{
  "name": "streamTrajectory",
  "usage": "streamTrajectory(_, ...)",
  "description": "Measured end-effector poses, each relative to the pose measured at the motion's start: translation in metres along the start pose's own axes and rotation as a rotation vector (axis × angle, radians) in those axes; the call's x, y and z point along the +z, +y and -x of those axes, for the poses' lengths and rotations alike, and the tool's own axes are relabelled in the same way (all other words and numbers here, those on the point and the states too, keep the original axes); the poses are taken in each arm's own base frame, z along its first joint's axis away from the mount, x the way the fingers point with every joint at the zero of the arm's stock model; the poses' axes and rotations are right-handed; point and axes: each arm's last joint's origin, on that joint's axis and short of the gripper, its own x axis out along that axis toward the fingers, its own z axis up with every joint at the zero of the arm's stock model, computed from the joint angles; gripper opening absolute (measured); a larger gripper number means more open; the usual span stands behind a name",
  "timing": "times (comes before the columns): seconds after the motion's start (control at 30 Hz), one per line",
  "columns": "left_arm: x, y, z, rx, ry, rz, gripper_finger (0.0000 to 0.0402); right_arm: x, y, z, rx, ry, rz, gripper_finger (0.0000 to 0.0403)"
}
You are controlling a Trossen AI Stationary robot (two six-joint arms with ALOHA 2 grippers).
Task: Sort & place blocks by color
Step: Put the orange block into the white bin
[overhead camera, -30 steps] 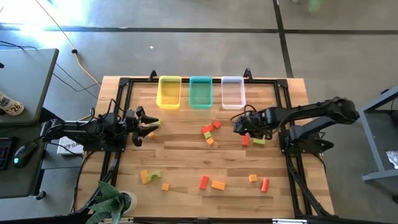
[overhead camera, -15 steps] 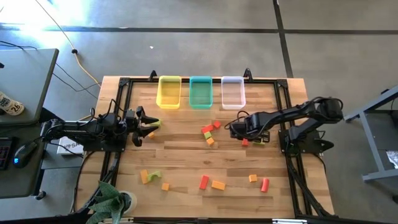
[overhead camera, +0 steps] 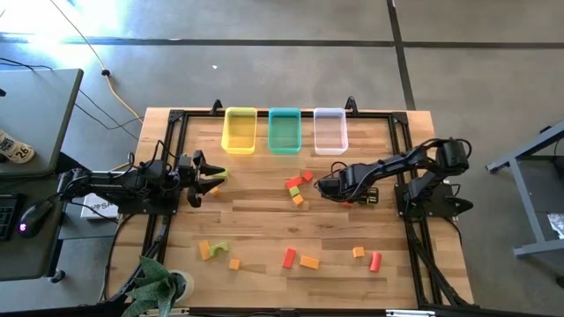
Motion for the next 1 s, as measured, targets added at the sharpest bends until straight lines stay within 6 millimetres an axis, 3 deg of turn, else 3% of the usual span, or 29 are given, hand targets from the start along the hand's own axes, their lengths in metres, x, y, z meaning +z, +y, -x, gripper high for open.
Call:
streamTrajectory(0.2,0.000,0.000,0.000,-0.003,-0.002,0.001,0.0172,-0.001,0.004,-0.005,-0.002,-0.001,0.014,0.0203)
streamTrajectory(0.47,-0.001,0.002,0.000,0.063,-0.008,0.145,0.0172,0.003,0.006,-0.005,0.011,-0.002,0.052,0.0099)
streamTrajectory(0.63,-0.002,0.003,0.000,0.097,-0.001,0.145,0.0172,0.006,0.006,-0.005,0.016,0.008,0.081,0.0091)
streamTrajectory(0.77,-0.002,0.003,0.000,0.096,-0.005,0.145,0.0172,0.007,0.009,0.004,0.068,-0.002,0.098,0.0091)
streamTrajectory(1.0,-0.001,0.003,0.000,0.094,-0.011,0.138,0.0172,0.015,0.020,0.042,0.253,-0.093,0.127,0.0092)
